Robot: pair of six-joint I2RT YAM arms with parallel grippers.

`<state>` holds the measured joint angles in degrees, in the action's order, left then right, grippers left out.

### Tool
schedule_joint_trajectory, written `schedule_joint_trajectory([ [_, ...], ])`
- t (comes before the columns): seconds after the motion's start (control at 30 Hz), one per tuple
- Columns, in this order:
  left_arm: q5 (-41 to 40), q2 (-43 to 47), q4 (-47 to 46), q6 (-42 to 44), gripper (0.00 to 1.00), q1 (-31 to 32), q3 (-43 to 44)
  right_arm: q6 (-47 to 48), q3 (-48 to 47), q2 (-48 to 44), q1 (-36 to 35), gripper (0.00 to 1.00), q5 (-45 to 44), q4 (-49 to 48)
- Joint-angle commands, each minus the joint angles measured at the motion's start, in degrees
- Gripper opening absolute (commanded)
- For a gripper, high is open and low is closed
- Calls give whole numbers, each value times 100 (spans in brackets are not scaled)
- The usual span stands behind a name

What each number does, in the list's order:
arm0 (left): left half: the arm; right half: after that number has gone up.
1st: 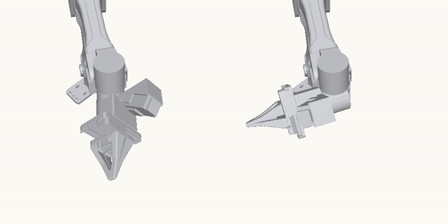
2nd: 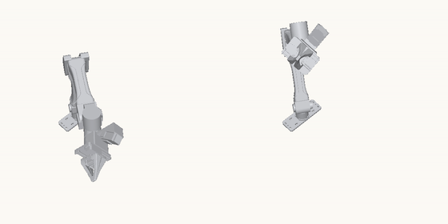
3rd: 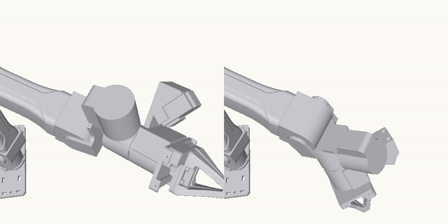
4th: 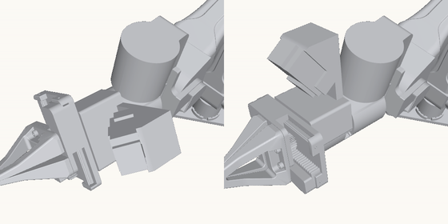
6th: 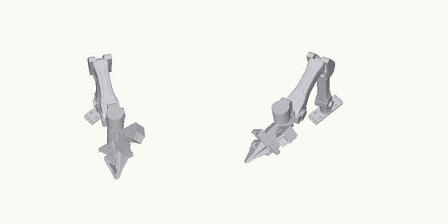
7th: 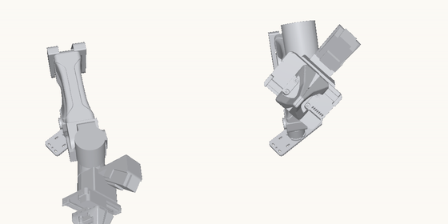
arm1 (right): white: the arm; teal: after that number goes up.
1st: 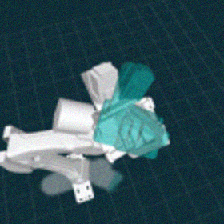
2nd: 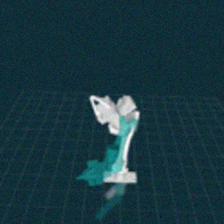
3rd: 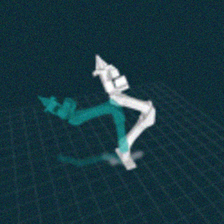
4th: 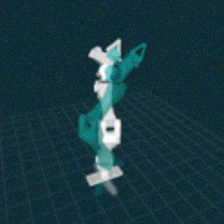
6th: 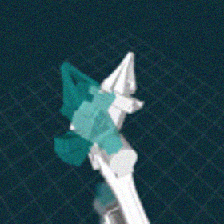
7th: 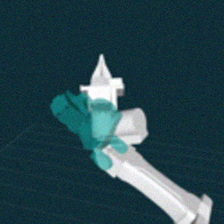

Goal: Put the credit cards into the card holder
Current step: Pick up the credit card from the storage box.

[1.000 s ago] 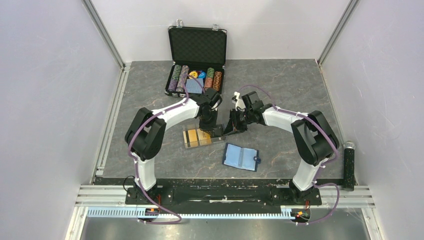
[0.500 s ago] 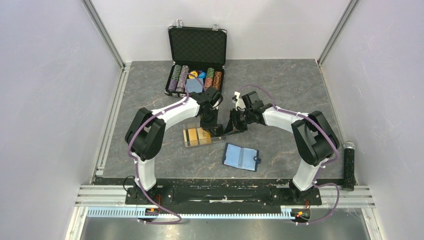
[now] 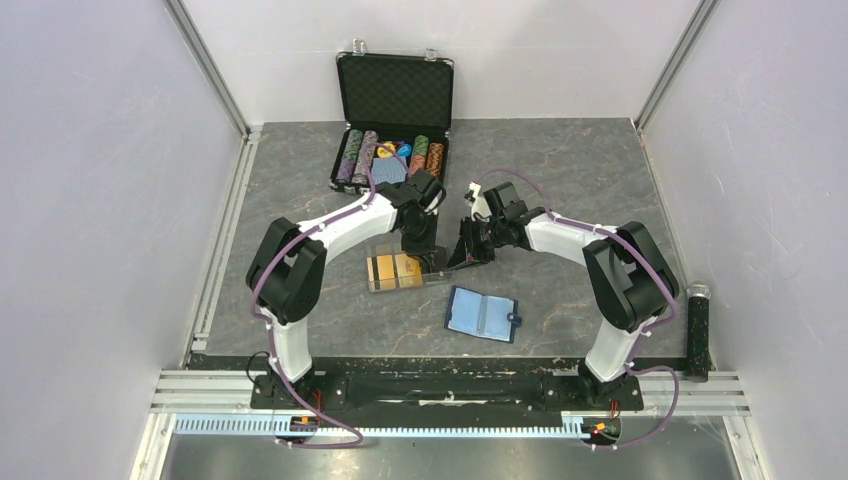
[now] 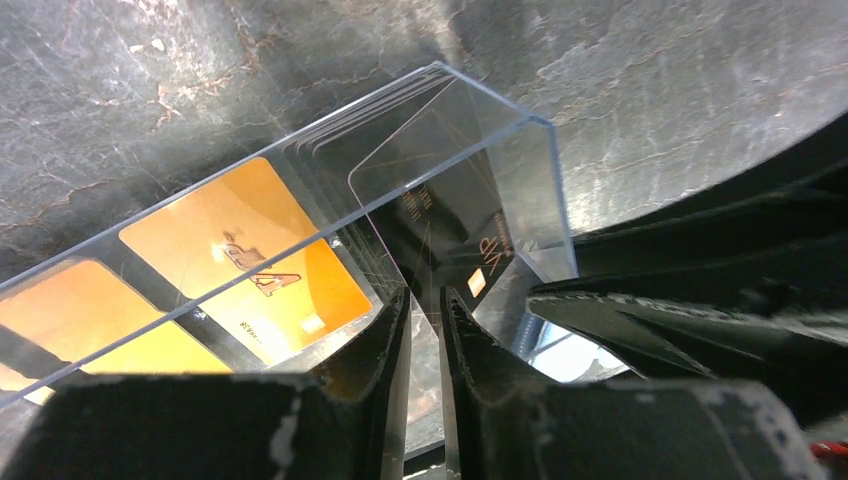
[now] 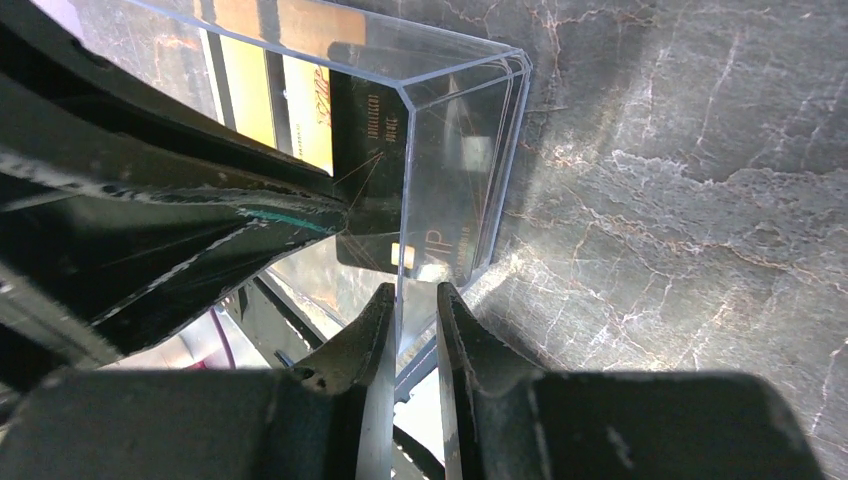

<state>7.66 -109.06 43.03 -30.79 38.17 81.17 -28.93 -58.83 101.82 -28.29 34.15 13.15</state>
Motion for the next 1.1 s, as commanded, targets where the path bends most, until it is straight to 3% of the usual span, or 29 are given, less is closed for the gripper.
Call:
schedule_joint_trajectory([
  [0.0, 142, 361, -679, -307, 22, 50, 61, 89, -106, -83, -62, 8, -153, -30],
  [0.6, 254, 28, -769, -349, 22, 43, -150, 116, -112, -109, -69, 9, -193, -4],
  [0.67, 238, 25, -769, -366, 19, 41, -178, 115, -126, -118, -58, 10, -198, -4],
  [0.77, 203, 63, -769, -367, 6, 25, -224, 131, -143, -144, -61, 11, -192, -3],
  [0.83, 144, 148, -782, -384, 2, 8, -266, 134, -169, -183, -62, 16, -219, 0],
  [1.07, -60, 931, -979, -511, 2, -133, -524, 143, -347, -606, -47, 49, -370, 7],
])
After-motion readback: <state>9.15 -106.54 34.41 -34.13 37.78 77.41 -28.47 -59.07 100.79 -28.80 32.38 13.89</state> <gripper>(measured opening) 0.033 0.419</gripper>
